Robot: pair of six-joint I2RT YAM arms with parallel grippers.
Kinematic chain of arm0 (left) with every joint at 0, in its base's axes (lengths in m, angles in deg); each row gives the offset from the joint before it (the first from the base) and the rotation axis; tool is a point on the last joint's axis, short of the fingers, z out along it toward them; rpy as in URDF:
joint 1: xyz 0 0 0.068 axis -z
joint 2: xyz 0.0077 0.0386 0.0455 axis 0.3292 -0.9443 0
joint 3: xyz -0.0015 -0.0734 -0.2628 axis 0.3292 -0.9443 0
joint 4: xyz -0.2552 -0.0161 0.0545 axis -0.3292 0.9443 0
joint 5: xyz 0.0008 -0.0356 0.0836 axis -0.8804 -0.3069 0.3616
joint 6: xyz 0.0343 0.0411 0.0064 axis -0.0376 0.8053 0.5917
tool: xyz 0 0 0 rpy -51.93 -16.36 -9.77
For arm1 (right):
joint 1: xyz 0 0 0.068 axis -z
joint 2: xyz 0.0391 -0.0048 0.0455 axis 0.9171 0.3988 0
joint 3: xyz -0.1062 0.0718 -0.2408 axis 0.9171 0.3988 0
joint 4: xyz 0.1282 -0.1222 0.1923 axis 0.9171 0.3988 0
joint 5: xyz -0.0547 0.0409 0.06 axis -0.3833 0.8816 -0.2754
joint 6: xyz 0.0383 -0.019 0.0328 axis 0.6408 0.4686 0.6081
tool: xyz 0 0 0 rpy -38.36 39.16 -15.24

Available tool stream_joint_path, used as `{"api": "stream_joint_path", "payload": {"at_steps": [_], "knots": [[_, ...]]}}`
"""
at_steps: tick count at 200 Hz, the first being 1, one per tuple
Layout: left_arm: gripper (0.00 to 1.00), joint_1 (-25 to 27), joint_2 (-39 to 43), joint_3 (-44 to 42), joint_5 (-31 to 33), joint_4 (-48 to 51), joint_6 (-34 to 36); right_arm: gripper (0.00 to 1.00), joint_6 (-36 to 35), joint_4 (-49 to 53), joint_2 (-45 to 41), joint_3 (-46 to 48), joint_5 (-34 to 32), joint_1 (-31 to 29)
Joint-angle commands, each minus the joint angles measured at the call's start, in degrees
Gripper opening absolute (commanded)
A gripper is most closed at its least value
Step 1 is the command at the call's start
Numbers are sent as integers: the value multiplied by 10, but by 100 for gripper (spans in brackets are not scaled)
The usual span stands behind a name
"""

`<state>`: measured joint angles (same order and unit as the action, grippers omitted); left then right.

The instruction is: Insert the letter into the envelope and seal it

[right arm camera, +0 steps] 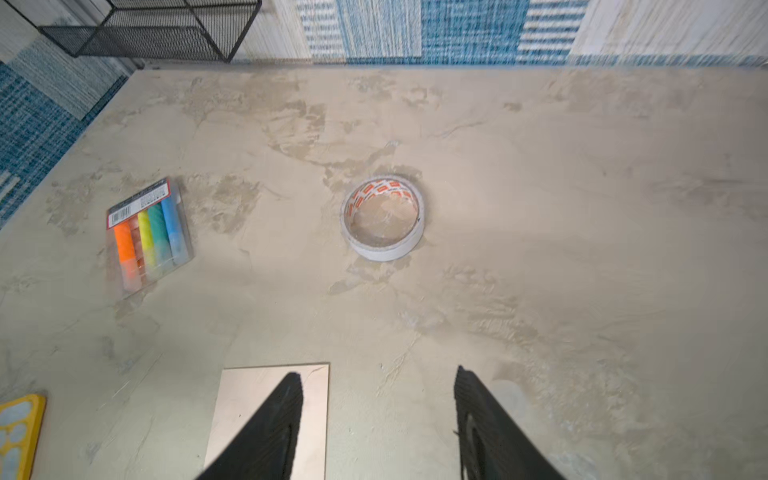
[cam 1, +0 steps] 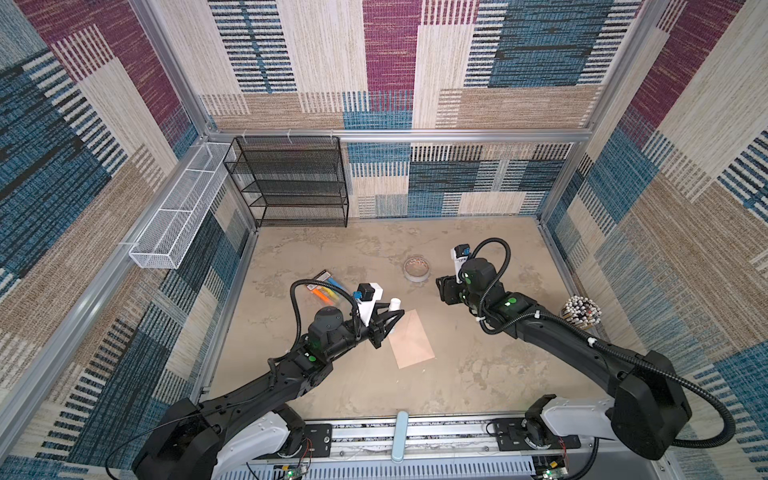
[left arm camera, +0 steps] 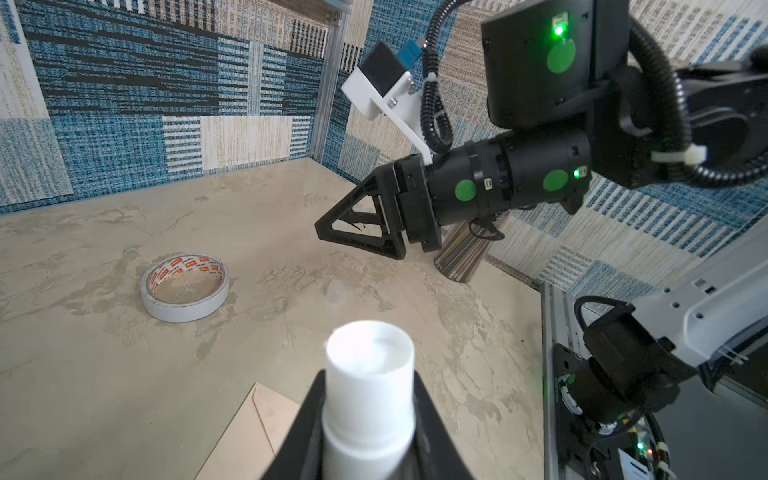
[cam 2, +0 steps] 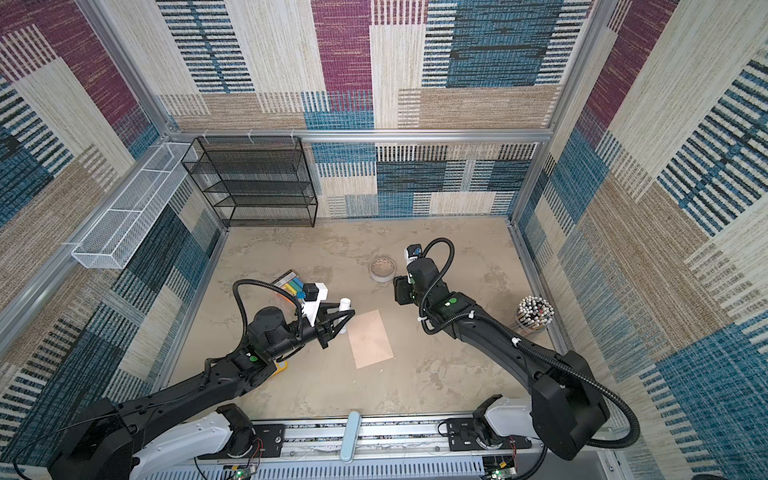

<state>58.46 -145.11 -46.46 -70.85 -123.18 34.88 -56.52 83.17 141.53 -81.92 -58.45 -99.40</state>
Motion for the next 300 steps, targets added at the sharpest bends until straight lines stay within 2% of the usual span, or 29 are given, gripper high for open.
{"api": "stream_joint_path", "payload": {"at_steps": [1, 35, 65, 113, 144, 178, 232, 300], "knots": [[0, 3, -5, -14, -13, -86, 39, 62, 27, 25, 9, -13, 41, 5], [0, 7, -12, -26, -23, -126, 53, 62, 34, 31, 15, -25, 69, 12], [0, 9, -24, -25, -27, -146, 65, 62, 30, 41, 22, -25, 64, 19], [0, 9, -42, -13, -35, -146, 86, 60, 45, 117, 49, -56, 68, 68], [0, 12, -49, -8, -35, -138, 99, 60, 51, 190, 101, -100, 75, 99], [0, 13, -48, -7, -34, -128, 107, 57, 74, 269, 151, -152, 40, 106], [0, 15, -50, -9, -35, -115, 110, 51, 78, 315, 214, -198, 48, 133], [0, 20, -41, -7, -35, -94, 115, 49, 70, 348, 285, -251, 75, 138]]}}
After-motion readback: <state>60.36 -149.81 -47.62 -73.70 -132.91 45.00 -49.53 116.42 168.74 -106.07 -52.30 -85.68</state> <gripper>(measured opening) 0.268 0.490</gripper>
